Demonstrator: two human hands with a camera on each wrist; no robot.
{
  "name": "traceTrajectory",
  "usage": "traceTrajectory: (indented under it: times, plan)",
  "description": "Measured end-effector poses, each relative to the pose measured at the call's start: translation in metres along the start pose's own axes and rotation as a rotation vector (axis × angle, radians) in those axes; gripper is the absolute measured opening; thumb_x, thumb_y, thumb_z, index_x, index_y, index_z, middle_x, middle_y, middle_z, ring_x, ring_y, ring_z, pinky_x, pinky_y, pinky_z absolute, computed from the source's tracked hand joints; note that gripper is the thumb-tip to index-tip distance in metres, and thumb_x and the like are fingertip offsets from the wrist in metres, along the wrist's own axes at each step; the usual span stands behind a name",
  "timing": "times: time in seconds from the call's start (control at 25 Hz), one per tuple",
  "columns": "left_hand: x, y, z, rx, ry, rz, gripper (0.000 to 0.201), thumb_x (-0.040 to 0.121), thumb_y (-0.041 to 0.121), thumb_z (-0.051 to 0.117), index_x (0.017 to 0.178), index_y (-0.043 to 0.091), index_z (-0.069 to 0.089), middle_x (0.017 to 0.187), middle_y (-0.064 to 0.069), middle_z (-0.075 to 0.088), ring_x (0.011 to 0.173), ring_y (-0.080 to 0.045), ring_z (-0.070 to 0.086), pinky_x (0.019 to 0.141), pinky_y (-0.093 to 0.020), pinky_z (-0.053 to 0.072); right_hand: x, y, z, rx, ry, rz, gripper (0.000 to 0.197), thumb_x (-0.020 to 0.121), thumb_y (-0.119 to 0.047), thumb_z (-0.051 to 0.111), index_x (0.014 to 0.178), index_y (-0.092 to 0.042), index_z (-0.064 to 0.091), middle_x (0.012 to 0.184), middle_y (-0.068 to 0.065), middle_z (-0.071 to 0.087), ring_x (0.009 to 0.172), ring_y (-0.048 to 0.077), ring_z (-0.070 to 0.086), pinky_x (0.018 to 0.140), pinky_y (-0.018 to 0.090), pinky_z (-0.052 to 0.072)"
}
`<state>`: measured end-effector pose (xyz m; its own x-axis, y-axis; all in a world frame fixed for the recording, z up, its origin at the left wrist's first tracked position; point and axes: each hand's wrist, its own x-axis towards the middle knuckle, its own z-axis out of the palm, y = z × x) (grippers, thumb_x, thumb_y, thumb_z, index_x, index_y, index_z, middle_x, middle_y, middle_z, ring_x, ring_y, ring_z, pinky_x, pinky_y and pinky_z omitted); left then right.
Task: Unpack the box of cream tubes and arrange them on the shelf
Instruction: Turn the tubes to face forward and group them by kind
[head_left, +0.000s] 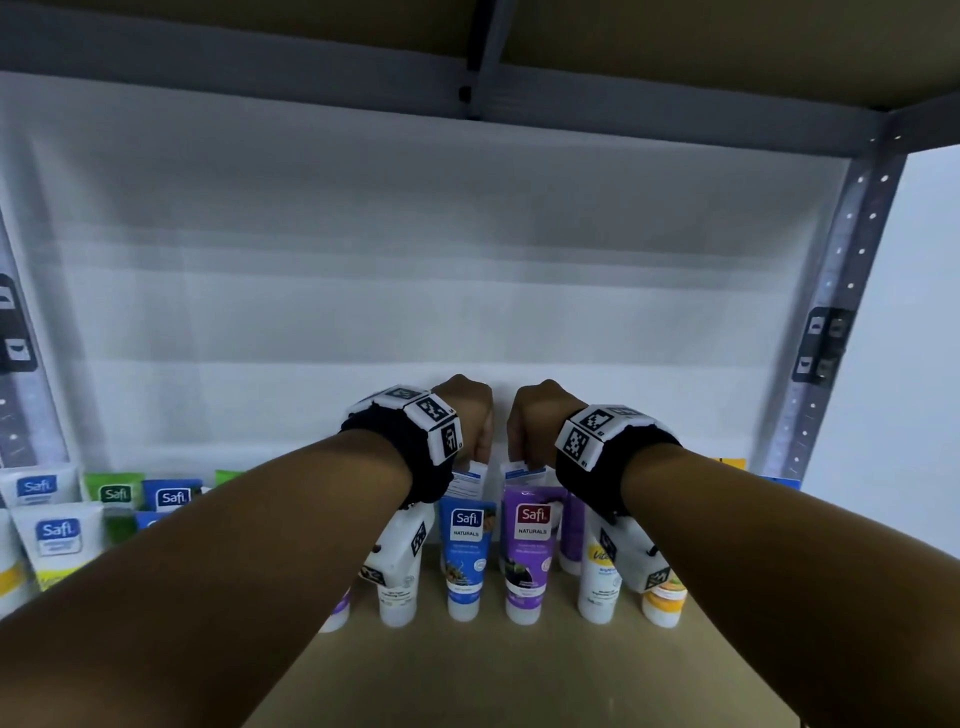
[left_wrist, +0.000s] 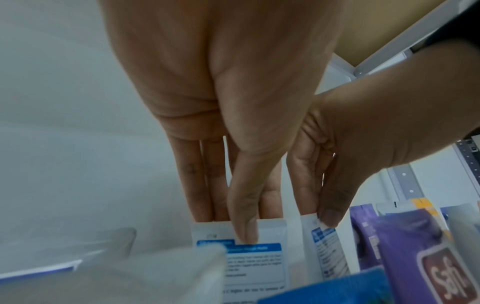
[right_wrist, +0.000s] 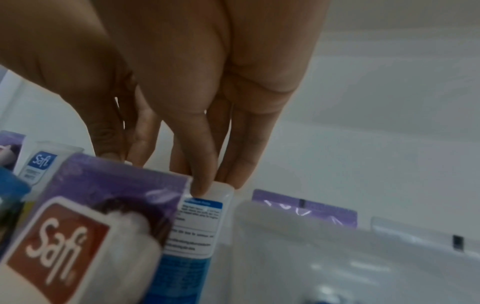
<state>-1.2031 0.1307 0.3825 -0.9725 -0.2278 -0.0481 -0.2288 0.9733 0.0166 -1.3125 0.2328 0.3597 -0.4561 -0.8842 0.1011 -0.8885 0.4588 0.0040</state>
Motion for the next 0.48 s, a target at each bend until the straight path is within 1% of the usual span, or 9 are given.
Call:
traceTrajectory:
  times: [0.08, 0.16, 0.24, 0.28, 0.32, 0.36, 0.4, 0.44, 0.48]
  plan:
    - [-0.002, -0.002, 0.002, -0.010, 0.017, -0.004, 0.024, 0.073, -0.001, 0.075, 0.093, 0.010, 0.078, 0.094, -0.004, 0.075, 0.081, -0.011, 0.066, 0.055, -0.008, 0.045, -0.004, -0.004, -0.004, 0.026, -0.013, -0.008, 0.024, 0.064, 0.007, 0.070, 0.068, -0.017, 0.073, 0.081, 0.002, 0.071, 0.075, 0.018, 0.068, 0.074, 0.030, 0.059]
    - [-0.004, -0.005, 0.003, -0.020, 0.030, 0.002, 0.023, 0.073, 0.000, 0.076, 0.093, 0.012, 0.078, 0.095, -0.001, 0.075, 0.089, -0.014, 0.069, 0.058, -0.011, 0.046, -0.005, -0.005, -0.008, 0.043, -0.010, -0.021, 0.024, 0.070, 0.007, 0.067, 0.078, -0.012, 0.077, 0.086, 0.004, 0.073, 0.080, 0.018, 0.069, 0.077, 0.030, 0.059]
    - [-0.005, -0.007, 0.002, -0.026, 0.073, -0.005, 0.026, 0.073, 0.003, 0.075, 0.098, 0.012, 0.077, 0.099, 0.000, 0.073, 0.092, -0.013, 0.068, 0.065, -0.015, 0.047, -0.004, -0.007, -0.010, 0.042, 0.022, -0.006, 0.019, 0.077, 0.002, 0.065, 0.089, -0.008, 0.076, 0.093, 0.006, 0.073, 0.085, 0.021, 0.068, 0.080, 0.032, 0.058]
    - [-0.004, -0.009, 0.001, -0.048, 0.112, -0.022, 0.025, 0.075, 0.006, 0.074, 0.099, 0.011, 0.076, 0.099, -0.001, 0.073, 0.091, -0.014, 0.067, 0.070, -0.017, 0.049, -0.002, -0.007, -0.011, 0.053, 0.068, 0.023, 0.017, 0.078, -0.003, 0.065, 0.092, -0.007, 0.074, 0.096, 0.008, 0.072, 0.087, 0.023, 0.068, 0.080, 0.034, 0.058]
    - [-0.002, -0.009, -0.001, -0.062, 0.154, -0.062, 0.020, 0.076, 0.010, 0.074, 0.096, 0.009, 0.075, 0.096, -0.002, 0.072, 0.087, -0.015, 0.066, 0.072, -0.021, 0.051, -0.002, -0.007, -0.012, 0.074, 0.120, 0.073, 0.017, 0.078, -0.007, 0.067, 0.094, -0.007, 0.072, 0.097, 0.010, 0.071, 0.087, 0.025, 0.068, 0.079, 0.036, 0.058]
    - [-0.002, -0.008, -0.003, -0.069, 0.211, -0.106, 0.013, 0.078, 0.016, 0.073, 0.087, 0.007, 0.073, 0.087, -0.004, 0.071, 0.079, -0.017, 0.066, 0.068, -0.023, 0.052, -0.002, -0.008, -0.013, 0.087, 0.160, 0.121, 0.017, 0.078, -0.011, 0.069, 0.094, -0.007, 0.070, 0.097, 0.011, 0.070, 0.086, 0.027, 0.068, 0.078, 0.035, 0.059]
    - [-0.001, -0.007, -0.004, -0.072, 0.252, -0.158, 0.017, 0.080, 0.021, 0.073, 0.074, 0.006, 0.067, 0.075, -0.005, 0.067, 0.067, -0.018, 0.065, 0.060, -0.021, 0.051, -0.004, -0.009, -0.013, 0.093, 0.170, 0.164, 0.018, 0.078, -0.016, 0.071, 0.093, -0.007, 0.068, 0.096, 0.011, 0.068, 0.085, 0.027, 0.068, 0.076, 0.034, 0.058]
    - [-0.001, -0.004, -0.003, -0.070, 0.265, -0.197, 0.029, 0.081, 0.025, 0.073, 0.064, 0.007, 0.059, 0.063, -0.004, 0.060, 0.054, -0.016, 0.059, 0.049, -0.017, 0.047, -0.006, -0.010, -0.013, 0.096, 0.152, 0.190, 0.021, 0.078, -0.022, 0.074, 0.090, -0.007, 0.065, 0.096, 0.010, 0.067, 0.085, 0.028, 0.067, 0.075, 0.033, 0.058]
    - [0.000, -0.001, -0.001, -0.068, 0.247, -0.232, 0.037, 0.081, 0.029, 0.074, 0.059, 0.010, 0.050, 0.056, -0.002, 0.053, 0.047, -0.013, 0.052, 0.042, -0.015, 0.041, -0.008, -0.012, -0.014, 0.098, 0.114, 0.203, 0.025, 0.078, -0.027, 0.076, 0.085, -0.009, 0.061, 0.095, 0.010, 0.065, 0.084, 0.027, 0.068, 0.074, 0.032, 0.057]
